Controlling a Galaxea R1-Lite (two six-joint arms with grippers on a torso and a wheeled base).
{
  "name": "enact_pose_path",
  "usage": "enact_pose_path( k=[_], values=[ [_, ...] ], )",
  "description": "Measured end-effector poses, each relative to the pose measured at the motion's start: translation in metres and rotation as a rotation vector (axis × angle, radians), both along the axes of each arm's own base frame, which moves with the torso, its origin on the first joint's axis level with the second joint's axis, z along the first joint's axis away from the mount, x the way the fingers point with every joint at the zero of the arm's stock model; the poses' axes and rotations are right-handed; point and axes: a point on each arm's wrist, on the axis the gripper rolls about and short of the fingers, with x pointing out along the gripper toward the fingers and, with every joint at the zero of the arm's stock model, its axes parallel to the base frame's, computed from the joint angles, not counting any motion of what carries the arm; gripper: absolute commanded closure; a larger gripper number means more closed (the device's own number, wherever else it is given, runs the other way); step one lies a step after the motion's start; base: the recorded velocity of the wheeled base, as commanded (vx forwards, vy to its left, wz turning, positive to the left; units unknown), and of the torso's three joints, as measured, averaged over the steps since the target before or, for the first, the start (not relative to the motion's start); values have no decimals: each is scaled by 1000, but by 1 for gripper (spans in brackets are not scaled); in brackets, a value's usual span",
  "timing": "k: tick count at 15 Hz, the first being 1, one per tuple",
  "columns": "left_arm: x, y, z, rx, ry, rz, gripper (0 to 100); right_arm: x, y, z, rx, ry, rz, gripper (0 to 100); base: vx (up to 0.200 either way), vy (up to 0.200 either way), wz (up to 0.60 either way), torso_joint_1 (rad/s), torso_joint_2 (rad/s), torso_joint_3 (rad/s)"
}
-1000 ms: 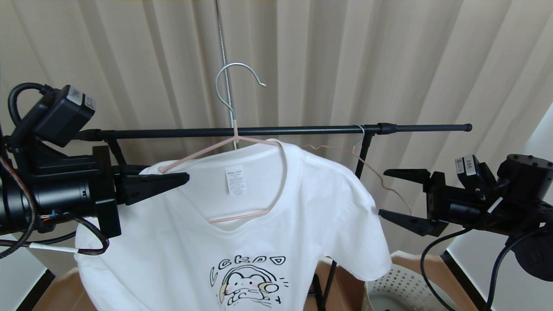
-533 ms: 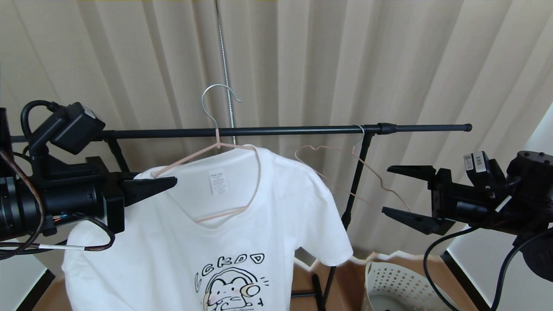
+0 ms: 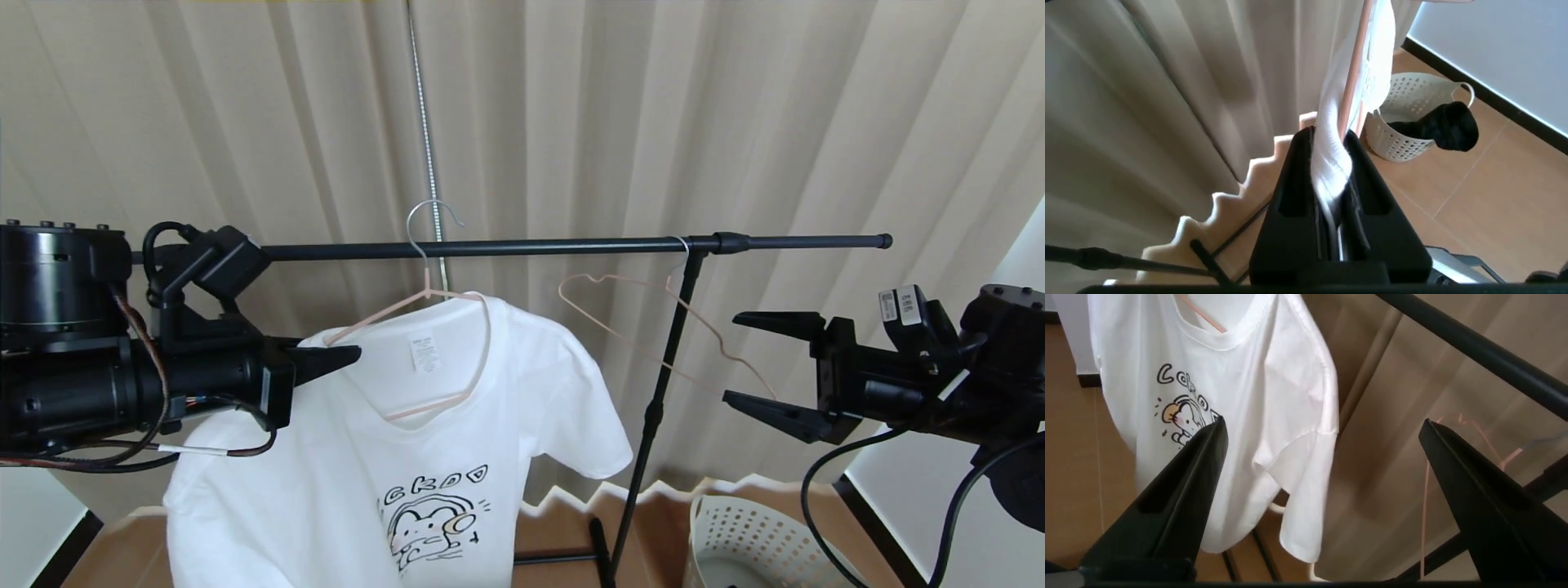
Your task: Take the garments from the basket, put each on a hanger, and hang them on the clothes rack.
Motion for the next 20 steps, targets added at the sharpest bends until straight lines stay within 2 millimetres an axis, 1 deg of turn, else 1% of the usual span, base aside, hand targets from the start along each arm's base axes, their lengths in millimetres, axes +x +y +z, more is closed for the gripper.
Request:
enact_pose_path(
  k=[3, 7, 8, 10, 12, 16, 20],
  values=[
    [23, -16, -12, -68, 26, 65, 100, 0, 0, 0, 0, -1, 0, 0, 0, 0, 0, 0, 0, 0],
    [54, -39, -31, -67, 47, 154, 100, 1, 0, 0, 0, 0, -1, 0, 0, 0, 0, 0, 0, 0],
    [59, -43, -35, -71, 60, 159, 100, 1, 0, 0, 0, 0, -1, 0, 0, 0, 0, 0, 0, 0],
    [72, -48, -40, -116, 102, 182, 100, 1, 0, 0, 0, 0, -1, 0, 0, 0, 0, 0, 0, 0],
    [82, -51, -41, -153, 104, 207, 100, 1, 0, -1, 0, 3, -2, 0, 0, 0, 0, 0, 0, 0],
    [102, -54, -47, -129, 79, 316, 100, 1, 0, -2, 0, 5, -1, 0, 0, 0, 0, 0, 0, 0],
    [113, -57, -59, -115, 98, 330, 100, 2, 0, -2, -1, 6, -1, 0, 0, 0, 0, 0, 0, 0]
  ],
)
